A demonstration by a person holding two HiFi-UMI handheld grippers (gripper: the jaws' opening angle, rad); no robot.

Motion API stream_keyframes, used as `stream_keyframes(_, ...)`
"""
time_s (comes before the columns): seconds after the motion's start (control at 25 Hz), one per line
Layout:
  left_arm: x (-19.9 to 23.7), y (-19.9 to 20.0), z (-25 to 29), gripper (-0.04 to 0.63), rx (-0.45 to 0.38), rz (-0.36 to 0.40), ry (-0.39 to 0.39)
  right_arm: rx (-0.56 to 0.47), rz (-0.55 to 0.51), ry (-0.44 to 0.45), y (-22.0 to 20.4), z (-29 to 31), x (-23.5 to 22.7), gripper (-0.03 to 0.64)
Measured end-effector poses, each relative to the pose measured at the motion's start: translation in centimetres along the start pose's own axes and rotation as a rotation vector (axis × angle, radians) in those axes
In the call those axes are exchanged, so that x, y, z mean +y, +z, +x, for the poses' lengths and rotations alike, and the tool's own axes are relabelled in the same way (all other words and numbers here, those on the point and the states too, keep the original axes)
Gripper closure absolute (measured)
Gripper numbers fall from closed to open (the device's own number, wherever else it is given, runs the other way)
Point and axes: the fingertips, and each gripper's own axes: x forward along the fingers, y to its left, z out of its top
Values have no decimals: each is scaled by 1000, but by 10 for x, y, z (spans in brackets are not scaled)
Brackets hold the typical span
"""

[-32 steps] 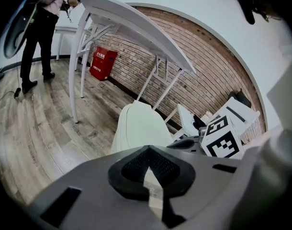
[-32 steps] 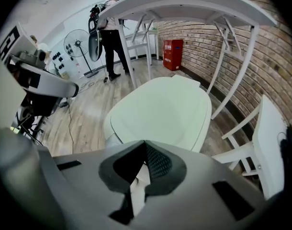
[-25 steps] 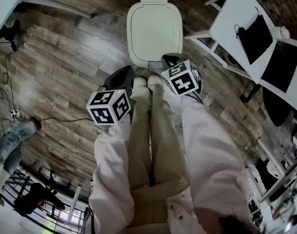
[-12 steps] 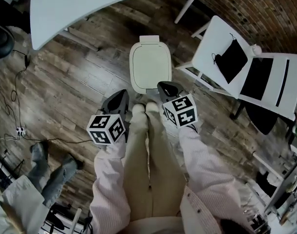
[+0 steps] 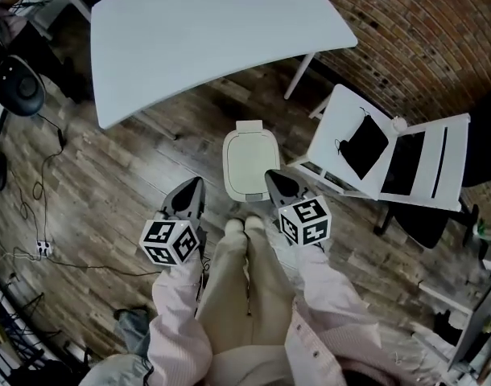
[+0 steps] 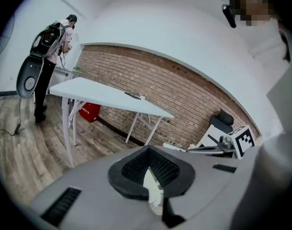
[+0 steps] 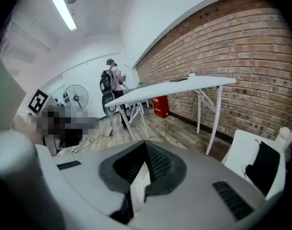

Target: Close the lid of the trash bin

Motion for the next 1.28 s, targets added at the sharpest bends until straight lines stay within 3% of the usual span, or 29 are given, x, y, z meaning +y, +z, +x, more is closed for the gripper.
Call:
stream_keyframes(0.44,-27,92,-30,601,-149,69,-49,-173,8,-18,88,-45,7,612)
stream_keyframes(0.88,-48,158,-62,601,-281,136,-50,-337,-41,6,161,-84,18,612)
stream_keyframes(1.28,-65,198,-87,601,-346,284,-32,-461,-72,-29,207,-116,15,612)
